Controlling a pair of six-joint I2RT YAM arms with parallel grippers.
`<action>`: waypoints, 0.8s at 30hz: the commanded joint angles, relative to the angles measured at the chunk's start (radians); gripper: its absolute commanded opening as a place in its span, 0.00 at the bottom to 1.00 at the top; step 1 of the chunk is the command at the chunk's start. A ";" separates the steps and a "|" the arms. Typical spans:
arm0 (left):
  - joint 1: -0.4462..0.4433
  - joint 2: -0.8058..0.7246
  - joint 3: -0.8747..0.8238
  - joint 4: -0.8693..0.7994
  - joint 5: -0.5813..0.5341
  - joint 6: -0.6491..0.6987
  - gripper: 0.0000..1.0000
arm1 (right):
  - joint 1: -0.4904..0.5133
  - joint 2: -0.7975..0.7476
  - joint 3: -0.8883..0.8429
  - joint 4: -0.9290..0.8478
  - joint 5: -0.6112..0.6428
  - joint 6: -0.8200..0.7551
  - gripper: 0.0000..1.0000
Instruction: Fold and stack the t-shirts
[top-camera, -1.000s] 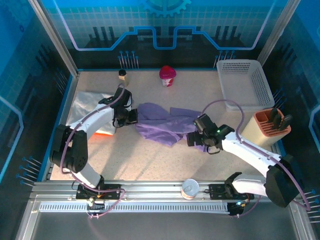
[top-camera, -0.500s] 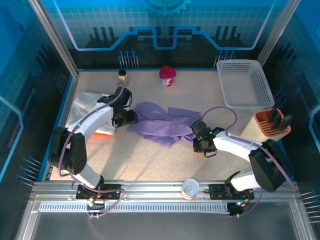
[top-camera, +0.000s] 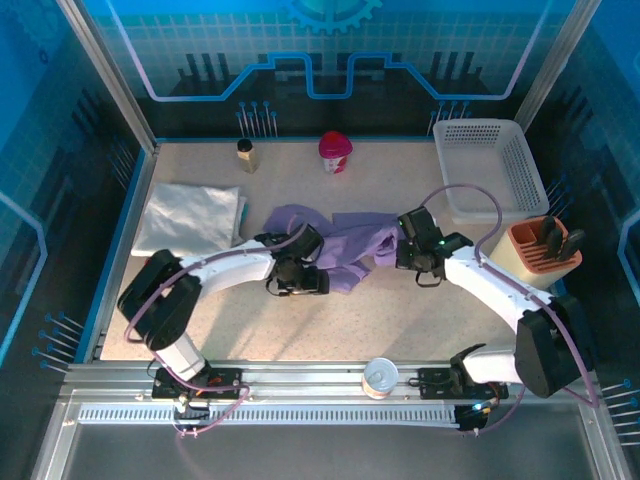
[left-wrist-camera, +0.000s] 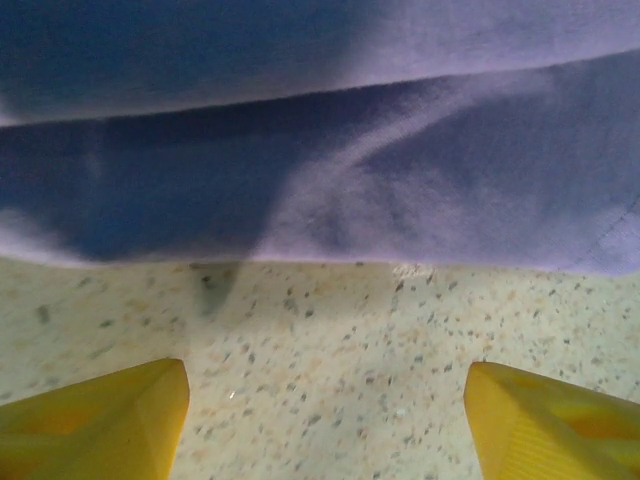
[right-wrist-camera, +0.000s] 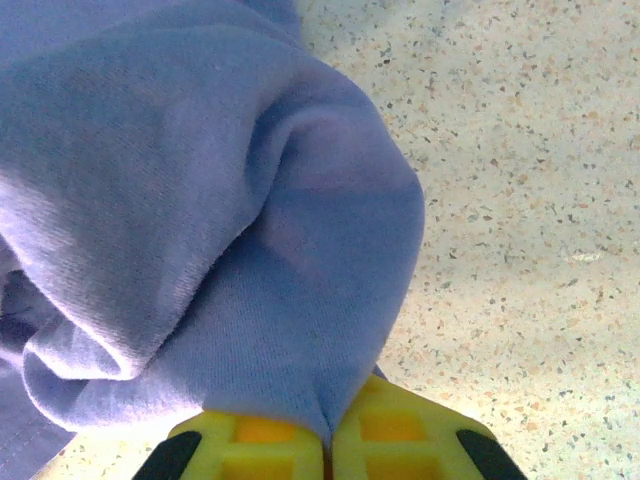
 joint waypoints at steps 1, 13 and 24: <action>-0.010 0.026 0.034 0.091 -0.021 -0.044 0.75 | -0.009 -0.019 0.000 -0.009 0.015 -0.011 0.02; -0.012 0.149 0.146 0.053 -0.146 -0.005 0.57 | -0.021 -0.072 -0.034 0.010 -0.014 -0.029 0.00; -0.020 0.179 0.272 -0.037 -0.137 0.045 0.66 | -0.043 -0.089 -0.049 0.009 -0.029 -0.034 0.00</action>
